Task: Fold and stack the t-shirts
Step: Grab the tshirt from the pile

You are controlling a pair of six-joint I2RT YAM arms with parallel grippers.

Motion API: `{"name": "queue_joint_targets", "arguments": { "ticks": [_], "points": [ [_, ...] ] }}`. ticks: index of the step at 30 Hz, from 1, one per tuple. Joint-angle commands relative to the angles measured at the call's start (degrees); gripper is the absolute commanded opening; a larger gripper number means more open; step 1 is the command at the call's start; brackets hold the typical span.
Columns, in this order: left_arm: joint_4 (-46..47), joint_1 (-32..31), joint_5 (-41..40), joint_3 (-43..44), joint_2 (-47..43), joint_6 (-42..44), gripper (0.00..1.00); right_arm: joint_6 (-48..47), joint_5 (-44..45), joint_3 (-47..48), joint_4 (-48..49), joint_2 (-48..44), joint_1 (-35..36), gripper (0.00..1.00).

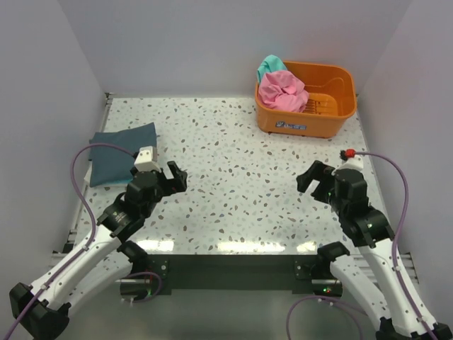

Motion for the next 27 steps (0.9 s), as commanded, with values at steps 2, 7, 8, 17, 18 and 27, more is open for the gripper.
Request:
{"name": "queue_joint_targets", "arguments": {
  "ticks": [2,7,8,17,18,27],
  "points": [
    [0.73,-0.10,-2.30,-0.19,-0.23,-1.66,1.00,-2.35,-3.04,2.78,10.89,4.68,-0.03,0.99],
    [0.82,-0.10,-2.92,-0.28,0.83,-1.66,1.00,-8.16,-2.53,11.64,23.31,21.79,-0.02,0.99],
    [0.73,-0.10,-3.18,-0.28,1.09,-1.84,1.00,-8.95,-2.70,18.63,23.05,31.05,0.06,0.99],
    [0.82,-0.10,-4.32,-0.54,3.03,-1.84,1.00,-21.96,0.73,75.16,10.52,80.93,-1.86,0.99],
    [0.91,-0.10,-4.50,-0.45,3.20,-1.84,1.00,-21.18,-0.58,80.96,8.30,88.81,-2.65,0.98],
    [1.26,-0.10,-5.20,-0.10,4.61,-1.58,1.00,-21.61,-9.46,92.27,18.29,102.95,-6.35,0.87]
  ]
}}
